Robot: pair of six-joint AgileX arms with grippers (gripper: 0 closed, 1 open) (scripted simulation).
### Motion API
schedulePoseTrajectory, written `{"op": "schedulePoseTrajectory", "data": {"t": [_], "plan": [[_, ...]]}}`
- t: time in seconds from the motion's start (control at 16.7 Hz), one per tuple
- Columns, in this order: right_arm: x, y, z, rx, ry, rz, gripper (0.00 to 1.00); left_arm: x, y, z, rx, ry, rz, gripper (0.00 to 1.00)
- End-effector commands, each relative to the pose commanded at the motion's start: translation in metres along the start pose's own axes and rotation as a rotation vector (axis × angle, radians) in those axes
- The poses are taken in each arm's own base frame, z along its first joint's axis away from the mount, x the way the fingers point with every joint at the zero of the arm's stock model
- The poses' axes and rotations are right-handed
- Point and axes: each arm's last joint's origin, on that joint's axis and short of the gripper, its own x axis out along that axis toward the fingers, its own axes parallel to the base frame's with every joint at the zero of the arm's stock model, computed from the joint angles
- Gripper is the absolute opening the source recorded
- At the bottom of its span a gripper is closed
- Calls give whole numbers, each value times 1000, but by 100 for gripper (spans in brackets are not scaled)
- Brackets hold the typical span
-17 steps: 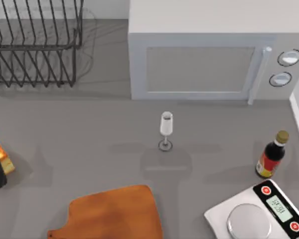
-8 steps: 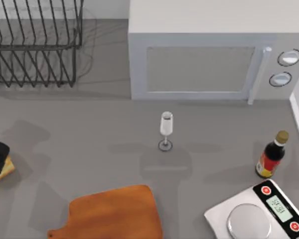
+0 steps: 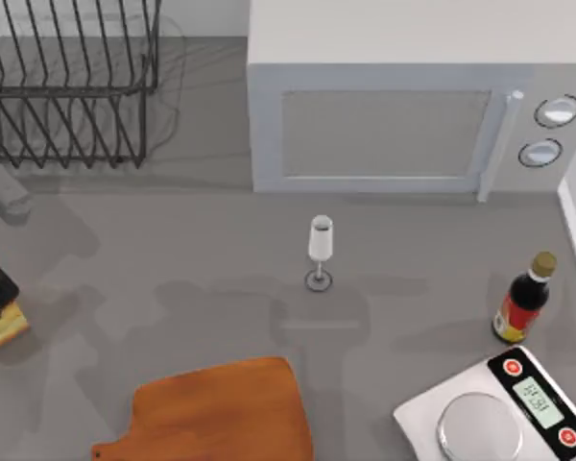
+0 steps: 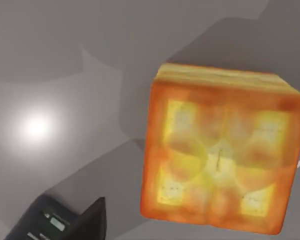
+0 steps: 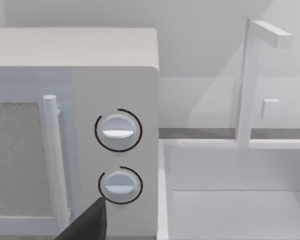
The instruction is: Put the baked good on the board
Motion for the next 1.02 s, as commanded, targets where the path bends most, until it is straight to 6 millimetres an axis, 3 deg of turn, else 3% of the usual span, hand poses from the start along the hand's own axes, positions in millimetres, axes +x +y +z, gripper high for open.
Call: {"op": "schedulePoseTrajectory", "data": {"t": [0.24,0.66,1.02], "plan": [[0,0,0,0,0,0,100,17,19,14,81,79,-94,100],[0,0,0,0,0,0,100,19,20,16,94,85,-102,100],[0,0,0,0,0,0,100,66,19,13,91,82,-98,100]]}}
